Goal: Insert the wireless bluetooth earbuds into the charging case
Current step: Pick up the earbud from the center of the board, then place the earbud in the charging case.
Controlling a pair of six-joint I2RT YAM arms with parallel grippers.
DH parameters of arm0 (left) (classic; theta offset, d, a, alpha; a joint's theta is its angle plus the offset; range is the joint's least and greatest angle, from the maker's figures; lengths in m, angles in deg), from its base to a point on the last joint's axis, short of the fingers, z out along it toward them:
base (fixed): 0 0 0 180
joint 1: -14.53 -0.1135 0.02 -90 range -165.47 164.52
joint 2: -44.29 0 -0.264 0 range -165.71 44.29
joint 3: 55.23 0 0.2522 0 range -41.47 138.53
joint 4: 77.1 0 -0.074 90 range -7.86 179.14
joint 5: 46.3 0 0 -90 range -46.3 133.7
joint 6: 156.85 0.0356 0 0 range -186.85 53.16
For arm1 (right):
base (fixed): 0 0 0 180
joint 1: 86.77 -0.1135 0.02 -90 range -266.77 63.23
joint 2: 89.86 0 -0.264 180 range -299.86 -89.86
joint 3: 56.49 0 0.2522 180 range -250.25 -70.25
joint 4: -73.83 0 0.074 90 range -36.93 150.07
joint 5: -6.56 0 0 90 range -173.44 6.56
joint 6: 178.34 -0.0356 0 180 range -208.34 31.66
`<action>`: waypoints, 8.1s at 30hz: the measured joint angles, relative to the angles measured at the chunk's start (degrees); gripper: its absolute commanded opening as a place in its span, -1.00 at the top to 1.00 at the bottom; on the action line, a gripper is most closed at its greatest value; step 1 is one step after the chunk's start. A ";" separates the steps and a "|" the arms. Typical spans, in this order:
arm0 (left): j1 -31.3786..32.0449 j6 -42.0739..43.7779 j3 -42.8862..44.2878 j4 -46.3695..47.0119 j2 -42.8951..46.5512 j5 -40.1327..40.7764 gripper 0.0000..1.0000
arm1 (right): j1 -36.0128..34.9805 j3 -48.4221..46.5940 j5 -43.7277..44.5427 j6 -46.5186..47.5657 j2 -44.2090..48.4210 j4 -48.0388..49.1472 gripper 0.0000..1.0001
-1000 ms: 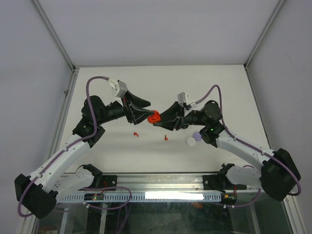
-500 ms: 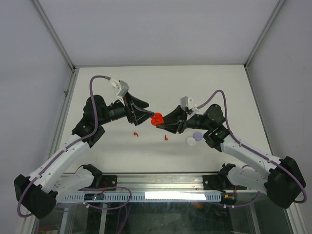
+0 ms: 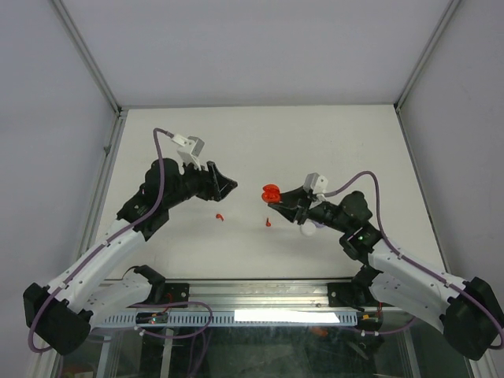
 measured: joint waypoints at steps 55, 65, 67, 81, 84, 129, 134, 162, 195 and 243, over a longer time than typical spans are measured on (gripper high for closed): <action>22.93 -2.71 15.98 -11.30 -50.90 32.85 0.06 | 0.02 8.76 23.54 6.23 16.98 -5.55 1.00; 24.46 -4.26 14.05 -15.02 -47.17 31.95 0.02 | 0.02 8.76 23.54 6.21 16.44 -5.53 1.00; 24.48 -4.09 14.05 -14.95 -46.10 31.15 0.02 | 0.02 8.76 23.69 6.23 16.48 -5.57 1.00; 24.44 8.31 20.13 -12.81 -48.15 21.51 0.07 | 0.02 8.76 32.00 3.69 23.37 -11.98 1.00; 24.46 10.73 21.35 -12.87 -49.99 19.56 0.12 | 0.02 8.76 33.53 3.17 24.94 -12.98 1.00; 26.36 18.99 28.96 -21.79 -58.53 21.53 0.73 | 0.04 8.76 36.54 1.92 24.55 -15.23 1.00; 26.29 17.53 28.30 -20.50 -58.12 24.11 0.79 | 0.07 8.76 35.45 1.95 22.75 -15.28 1.00; 23.19 -2.01 9.86 5.73 -11.30 33.46 0.85 | 0.07 8.55 18.78 7.58 -0.68 15.47 1.00; 26.05 -10.69 1.84 30.29 -13.81 26.71 0.85 | -1.07 7.37 18.08 7.82 -9.79 35.21 1.00; 28.24 -1.09 -1.68 39.45 -15.32 30.25 0.76 | -1.07 7.34 17.59 6.14 -9.73 35.15 1.00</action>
